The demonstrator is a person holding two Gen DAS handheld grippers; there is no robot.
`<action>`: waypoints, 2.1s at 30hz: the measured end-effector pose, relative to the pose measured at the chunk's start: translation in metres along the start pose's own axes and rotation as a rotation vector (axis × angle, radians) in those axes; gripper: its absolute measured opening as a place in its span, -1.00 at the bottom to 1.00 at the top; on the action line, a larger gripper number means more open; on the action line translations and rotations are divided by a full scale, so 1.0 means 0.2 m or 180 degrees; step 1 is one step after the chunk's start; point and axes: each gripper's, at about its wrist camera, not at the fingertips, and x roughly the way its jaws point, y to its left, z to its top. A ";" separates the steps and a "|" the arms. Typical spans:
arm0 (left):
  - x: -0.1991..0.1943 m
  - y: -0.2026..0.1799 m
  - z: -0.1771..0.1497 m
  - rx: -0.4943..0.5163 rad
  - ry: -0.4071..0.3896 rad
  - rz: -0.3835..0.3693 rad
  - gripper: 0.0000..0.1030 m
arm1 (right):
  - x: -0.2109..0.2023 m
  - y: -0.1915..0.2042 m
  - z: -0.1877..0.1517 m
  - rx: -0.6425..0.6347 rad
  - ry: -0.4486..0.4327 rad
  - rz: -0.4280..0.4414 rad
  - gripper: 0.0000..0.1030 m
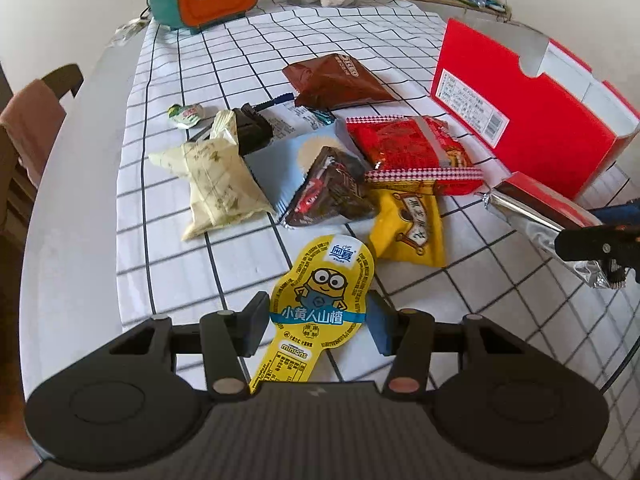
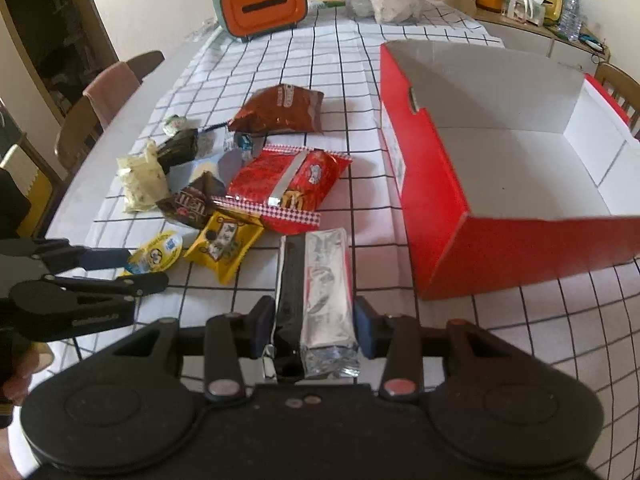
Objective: Organize snacks
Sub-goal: 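Carry the Minion snack with the left tool while the right tool carries the foil bar into the red box, then open the left tool over the box while the right tool releases the foil bar inside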
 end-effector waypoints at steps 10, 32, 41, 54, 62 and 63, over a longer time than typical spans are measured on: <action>-0.20 -0.12 0.03 -0.0282 -0.0144 0.0268 -0.01 | -0.20 -0.12 0.04 -0.0173 -0.0261 0.0216 -0.19; -0.21 -1.04 0.69 -0.0122 -0.0444 0.0301 -0.01 | -0.26 -1.03 0.37 -0.0274 -0.0552 -0.0061 -0.19; 0.08 -1.30 0.87 0.0009 -0.0197 0.0287 -0.01 | -0.09 -1.23 0.44 -0.0343 -0.0279 -0.0196 -0.19; 0.31 -1.43 0.92 0.0272 0.0195 0.0413 -0.01 | 0.10 -1.22 0.45 -0.0620 0.0117 -0.0254 -0.19; 0.32 -1.42 0.93 0.0240 0.0266 0.0405 0.01 | 0.08 -1.23 0.45 -0.0613 0.0134 -0.0163 -0.19; 0.32 -1.42 0.93 0.0223 0.0255 0.0389 0.01 | 0.07 -1.23 0.45 -0.0596 0.0114 -0.0154 -0.19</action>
